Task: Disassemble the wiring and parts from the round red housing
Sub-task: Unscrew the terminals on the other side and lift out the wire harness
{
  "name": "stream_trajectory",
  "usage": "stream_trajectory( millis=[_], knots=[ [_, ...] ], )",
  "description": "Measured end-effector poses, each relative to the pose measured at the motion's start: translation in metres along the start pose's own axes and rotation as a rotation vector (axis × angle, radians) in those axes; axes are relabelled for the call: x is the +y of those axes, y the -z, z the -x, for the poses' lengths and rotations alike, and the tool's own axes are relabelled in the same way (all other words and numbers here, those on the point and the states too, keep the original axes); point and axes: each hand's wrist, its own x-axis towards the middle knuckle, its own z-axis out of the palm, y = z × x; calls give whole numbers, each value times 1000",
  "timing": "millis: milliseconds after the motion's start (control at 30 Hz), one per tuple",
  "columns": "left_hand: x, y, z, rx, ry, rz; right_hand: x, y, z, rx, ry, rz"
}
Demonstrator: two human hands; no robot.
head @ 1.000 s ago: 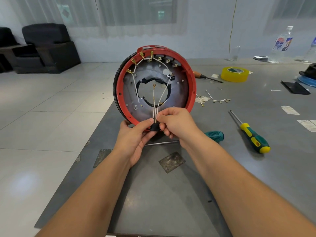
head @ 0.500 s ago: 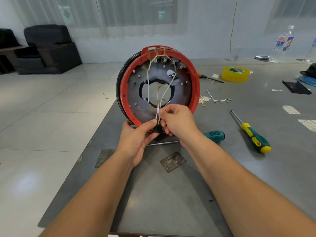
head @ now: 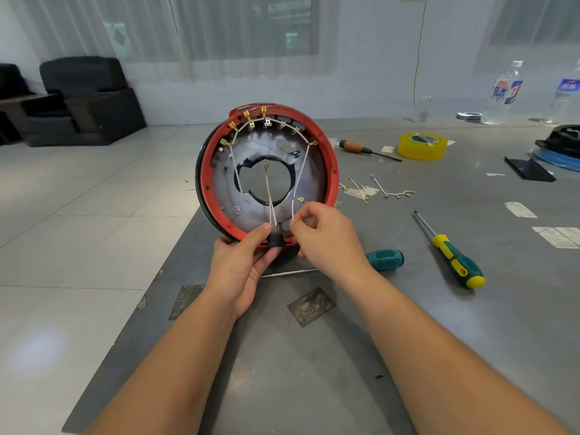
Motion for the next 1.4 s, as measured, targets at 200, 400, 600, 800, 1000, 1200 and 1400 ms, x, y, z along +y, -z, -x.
stream_trajectory(
  millis=[200,400,600,800,1000,1200,1400],
  knots=[
    [3,-3,3,32,-18,39,0,13,0,-26,-56,-77],
    [3,-2,3,54,-27,92,10,33,-11,-59,-79,-101],
    [7,6,1,43,-33,3,18,38,-19,70,-20,-127],
    [15,11,1,90,-121,-279,17,28,-20,34,-26,-225],
    [15,15,-2,247,-242,-859,18,23,-23,62,-146,-141],
    [16,20,-6,304,-259,-1107,20,26,-20,82,-160,-83],
    [17,23,-9,329,-142,-1258,17,26,-19,77,-145,-81]
  ],
)
